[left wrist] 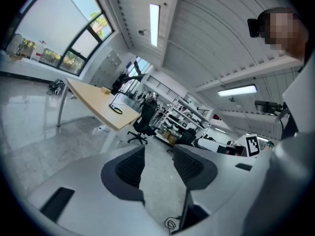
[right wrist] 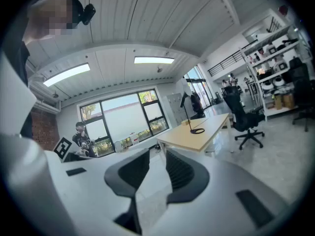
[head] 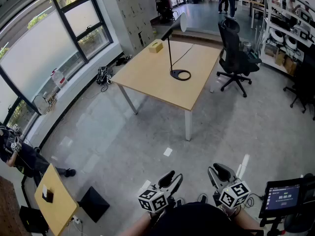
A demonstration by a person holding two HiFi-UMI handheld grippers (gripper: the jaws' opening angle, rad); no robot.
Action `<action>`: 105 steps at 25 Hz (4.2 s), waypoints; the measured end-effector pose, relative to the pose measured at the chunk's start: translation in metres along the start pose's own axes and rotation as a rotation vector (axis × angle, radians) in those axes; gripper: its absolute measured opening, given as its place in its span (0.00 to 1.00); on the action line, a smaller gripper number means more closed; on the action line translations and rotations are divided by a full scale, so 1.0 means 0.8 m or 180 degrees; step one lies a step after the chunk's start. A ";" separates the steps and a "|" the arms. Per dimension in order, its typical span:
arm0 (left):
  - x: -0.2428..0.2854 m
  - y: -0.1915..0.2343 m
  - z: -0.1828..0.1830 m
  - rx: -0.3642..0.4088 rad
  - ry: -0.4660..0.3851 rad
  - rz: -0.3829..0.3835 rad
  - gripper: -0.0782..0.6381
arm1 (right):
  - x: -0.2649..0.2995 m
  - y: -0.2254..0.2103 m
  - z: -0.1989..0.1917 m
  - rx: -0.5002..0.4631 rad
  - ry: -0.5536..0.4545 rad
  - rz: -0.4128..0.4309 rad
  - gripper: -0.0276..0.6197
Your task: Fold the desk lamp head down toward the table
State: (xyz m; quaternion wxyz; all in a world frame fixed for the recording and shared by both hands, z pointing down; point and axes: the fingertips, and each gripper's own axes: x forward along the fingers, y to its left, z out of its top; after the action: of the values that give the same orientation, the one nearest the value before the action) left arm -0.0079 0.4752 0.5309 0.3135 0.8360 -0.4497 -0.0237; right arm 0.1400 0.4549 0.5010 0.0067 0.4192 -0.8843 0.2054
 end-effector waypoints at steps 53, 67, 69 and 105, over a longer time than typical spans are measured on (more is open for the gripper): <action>0.169 0.103 0.080 0.0306 0.0496 -0.0453 0.37 | 0.182 -0.068 0.048 -0.0288 0.0216 -0.0316 0.22; 0.173 0.168 0.119 -0.0080 0.0258 -0.0303 0.37 | 0.247 -0.050 0.046 -0.0534 0.0497 -0.0154 0.21; 0.173 0.174 0.123 -0.0084 0.0251 -0.0256 0.37 | 0.259 -0.051 0.049 -0.0544 0.0500 -0.0096 0.22; 0.410 0.194 0.216 0.0288 0.0361 0.0219 0.37 | 0.396 -0.276 0.146 -0.0387 0.0392 0.0343 0.22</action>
State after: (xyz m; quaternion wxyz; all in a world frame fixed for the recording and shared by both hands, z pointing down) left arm 0.0169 0.0745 0.5563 0.3011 0.8334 -0.4603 0.0548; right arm 0.1174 0.0537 0.5315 0.0754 0.3565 -0.9143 0.1768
